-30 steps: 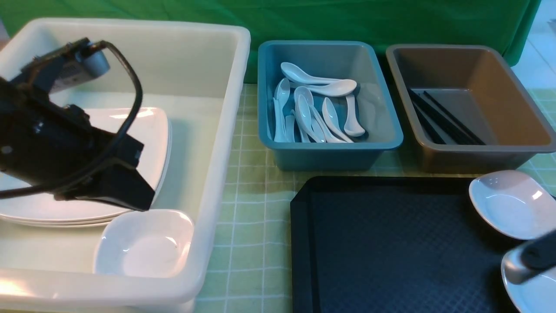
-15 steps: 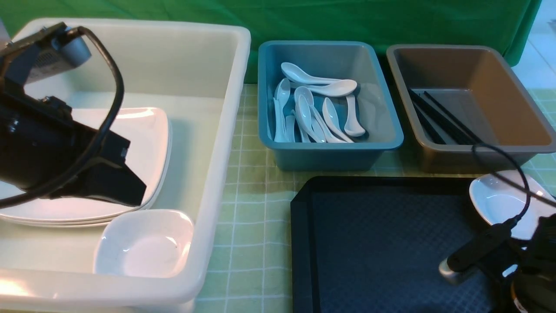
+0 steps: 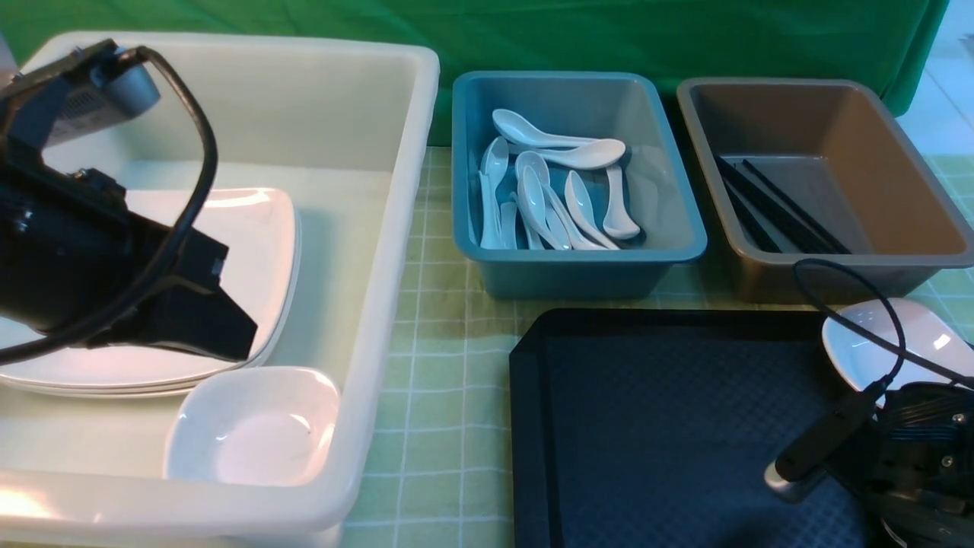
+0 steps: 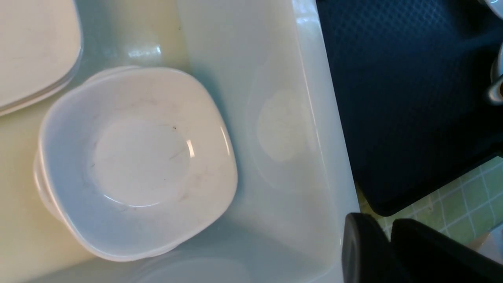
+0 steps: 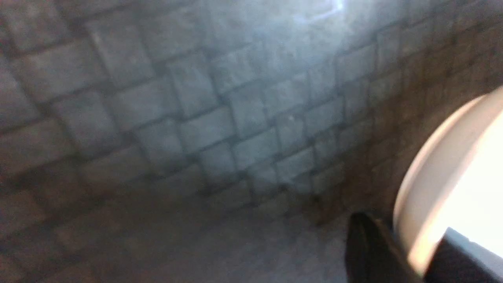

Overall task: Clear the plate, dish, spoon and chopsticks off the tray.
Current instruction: Use the right arm to grab a small plate from the dinner plate, then use the right arm to put the small plate into the large storage box on the left

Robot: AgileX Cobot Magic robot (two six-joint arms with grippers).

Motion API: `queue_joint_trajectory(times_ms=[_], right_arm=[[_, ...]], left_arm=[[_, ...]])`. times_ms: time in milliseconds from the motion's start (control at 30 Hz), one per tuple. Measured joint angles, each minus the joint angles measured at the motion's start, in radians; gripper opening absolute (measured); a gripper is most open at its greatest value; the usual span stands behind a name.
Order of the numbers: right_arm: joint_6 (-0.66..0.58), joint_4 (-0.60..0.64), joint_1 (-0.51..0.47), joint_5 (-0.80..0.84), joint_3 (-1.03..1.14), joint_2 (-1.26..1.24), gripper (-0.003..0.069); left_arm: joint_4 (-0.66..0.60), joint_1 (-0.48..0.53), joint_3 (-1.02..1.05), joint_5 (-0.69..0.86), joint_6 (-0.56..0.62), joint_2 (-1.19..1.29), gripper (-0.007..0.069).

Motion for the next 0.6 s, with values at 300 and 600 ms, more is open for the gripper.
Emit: queue_joint_trajectory(times_ms=[300, 600], right_arm=[[-0.084, 0.119, 0.111, 0.156, -0.076, -0.14, 0.0026], [-0.146, 0.395, 0.324, 0.333, -0.44, -0.385, 0.0026]], left_arm=[[0.057, 0.0, 0.0, -0.006, -0.01, 0.0, 0.0098], [0.169, 0.082, 0.0, -0.131, -0.103, 0.0, 0.0099]])
